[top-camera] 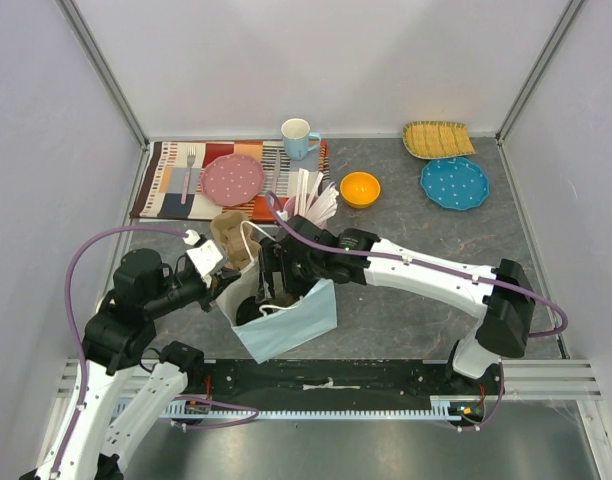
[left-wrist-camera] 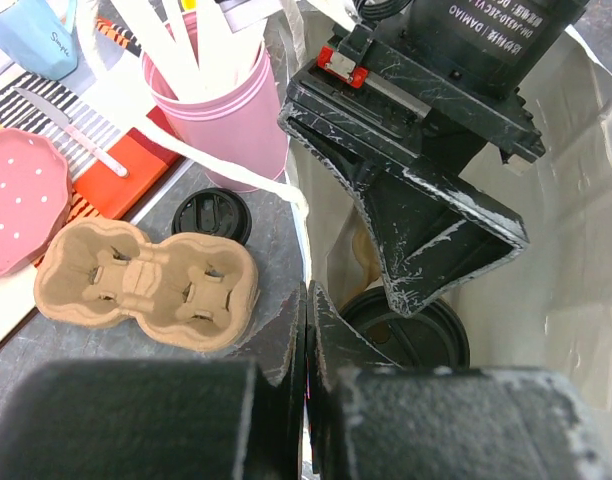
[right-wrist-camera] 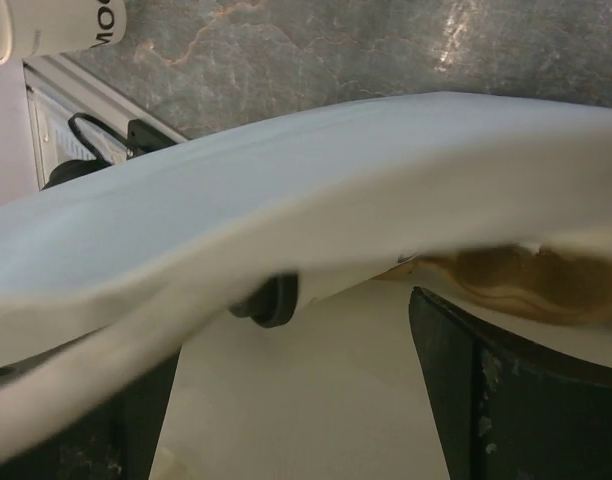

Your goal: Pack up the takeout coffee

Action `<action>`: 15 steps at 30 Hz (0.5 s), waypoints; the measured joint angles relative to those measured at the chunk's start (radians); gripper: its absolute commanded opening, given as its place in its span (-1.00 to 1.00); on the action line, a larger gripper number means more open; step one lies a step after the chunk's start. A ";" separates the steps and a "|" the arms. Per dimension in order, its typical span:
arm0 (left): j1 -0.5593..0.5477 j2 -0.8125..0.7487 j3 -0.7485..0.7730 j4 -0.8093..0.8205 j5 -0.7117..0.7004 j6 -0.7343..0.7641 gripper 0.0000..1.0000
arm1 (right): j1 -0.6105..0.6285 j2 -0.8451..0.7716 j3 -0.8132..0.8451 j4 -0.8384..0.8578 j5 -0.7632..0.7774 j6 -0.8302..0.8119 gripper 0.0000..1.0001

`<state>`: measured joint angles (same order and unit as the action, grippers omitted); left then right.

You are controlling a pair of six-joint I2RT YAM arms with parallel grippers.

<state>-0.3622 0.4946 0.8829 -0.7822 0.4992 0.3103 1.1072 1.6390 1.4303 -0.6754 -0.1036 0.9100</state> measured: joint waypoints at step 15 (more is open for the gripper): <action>0.000 0.000 0.000 0.000 0.000 0.001 -0.95 | 0.016 -0.002 0.114 -0.065 0.024 -0.030 0.96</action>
<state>-0.3622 0.4946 0.8829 -0.7822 0.4995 0.3111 1.1229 1.6371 1.5440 -0.7403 -0.0795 0.8803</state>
